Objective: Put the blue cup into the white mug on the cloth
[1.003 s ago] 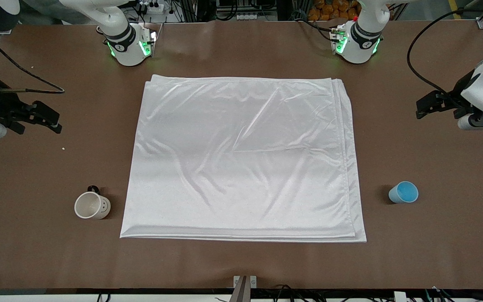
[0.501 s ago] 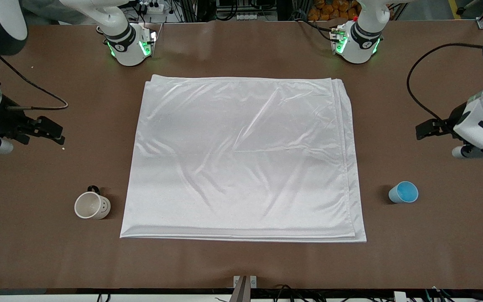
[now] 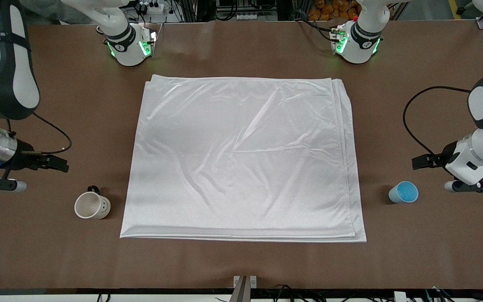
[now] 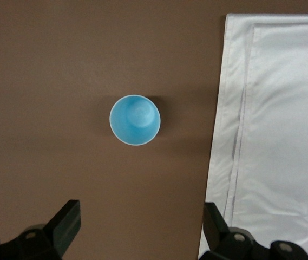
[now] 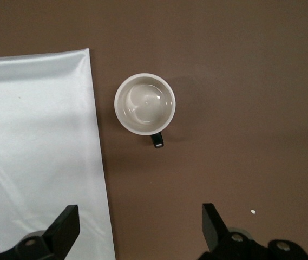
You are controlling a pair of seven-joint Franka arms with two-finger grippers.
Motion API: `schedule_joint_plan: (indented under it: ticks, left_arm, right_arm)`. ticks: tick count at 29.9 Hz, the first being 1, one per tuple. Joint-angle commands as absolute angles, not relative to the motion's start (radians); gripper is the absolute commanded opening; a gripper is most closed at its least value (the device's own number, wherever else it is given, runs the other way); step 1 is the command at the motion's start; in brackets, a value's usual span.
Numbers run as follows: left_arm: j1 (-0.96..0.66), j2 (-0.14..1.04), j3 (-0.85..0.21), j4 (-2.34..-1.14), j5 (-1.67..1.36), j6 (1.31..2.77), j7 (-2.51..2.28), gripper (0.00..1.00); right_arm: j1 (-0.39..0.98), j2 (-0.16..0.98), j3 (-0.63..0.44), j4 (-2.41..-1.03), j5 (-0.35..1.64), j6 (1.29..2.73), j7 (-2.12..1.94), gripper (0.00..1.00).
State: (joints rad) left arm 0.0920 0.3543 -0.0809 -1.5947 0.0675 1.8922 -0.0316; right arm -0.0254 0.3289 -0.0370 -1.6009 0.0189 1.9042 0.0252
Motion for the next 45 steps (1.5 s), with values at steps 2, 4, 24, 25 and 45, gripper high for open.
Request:
schedule_joint_plan:
  ticks: [2,4,24,25,45]
  left_arm:
    - [0.092,0.428,-0.061,-1.577,0.132,1.96,0.009,1.0]
    - [0.094,0.445,-0.06,-1.577,0.138,1.983,0.028,1.0]
    - [0.147,0.595,-0.044,-1.578,0.133,2.108,0.055,1.0]
    - [0.147,0.595,-0.044,-1.578,0.135,2.109,0.054,1.0]
    - [0.16,0.667,-0.044,-1.577,0.135,2.198,0.029,1.0]
  right_arm:
    - [-0.048,0.423,-0.029,-1.611,0.026,1.983,0.02,1.0]
    - [-0.049,0.442,-0.029,-1.631,0.026,2.023,0.021,1.0]
    - [-0.044,0.572,-0.028,-1.698,0.072,2.232,0.029,0.99]
    - [-0.044,0.574,-0.029,-1.707,0.072,2.247,0.029,0.98]
    - [-0.038,0.623,-0.029,-1.72,0.101,2.342,0.026,0.51]
